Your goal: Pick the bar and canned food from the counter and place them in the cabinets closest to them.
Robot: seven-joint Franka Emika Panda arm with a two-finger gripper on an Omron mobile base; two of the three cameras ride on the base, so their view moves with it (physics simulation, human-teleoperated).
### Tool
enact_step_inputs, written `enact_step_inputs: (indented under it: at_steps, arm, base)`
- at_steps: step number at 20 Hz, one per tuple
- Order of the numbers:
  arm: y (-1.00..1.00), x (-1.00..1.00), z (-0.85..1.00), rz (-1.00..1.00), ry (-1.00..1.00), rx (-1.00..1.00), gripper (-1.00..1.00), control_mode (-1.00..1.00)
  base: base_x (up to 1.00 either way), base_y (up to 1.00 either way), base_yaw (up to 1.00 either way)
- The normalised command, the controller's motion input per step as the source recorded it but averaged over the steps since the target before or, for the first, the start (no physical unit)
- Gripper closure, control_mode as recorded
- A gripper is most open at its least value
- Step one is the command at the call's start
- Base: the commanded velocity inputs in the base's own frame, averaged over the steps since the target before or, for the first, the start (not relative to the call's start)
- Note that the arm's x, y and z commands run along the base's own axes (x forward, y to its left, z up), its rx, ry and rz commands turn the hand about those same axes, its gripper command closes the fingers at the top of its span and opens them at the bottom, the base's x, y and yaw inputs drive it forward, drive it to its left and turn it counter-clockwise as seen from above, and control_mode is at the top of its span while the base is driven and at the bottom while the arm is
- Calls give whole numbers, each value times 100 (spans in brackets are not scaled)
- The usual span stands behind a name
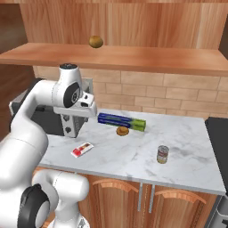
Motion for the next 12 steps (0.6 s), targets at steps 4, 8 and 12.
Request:
enact_step_inputs:
  at_steps: [4,8,12]
  arm:
    - [2,0,-24,0,0,0,-100,-100]
    - [3,0,-25,0,0,0,-100,-100]
    - [4,3,-20,0,0,0,-100,-100]
  base:
    - [0,0,0]
    - [0,0,0]
    - [0,0,0]
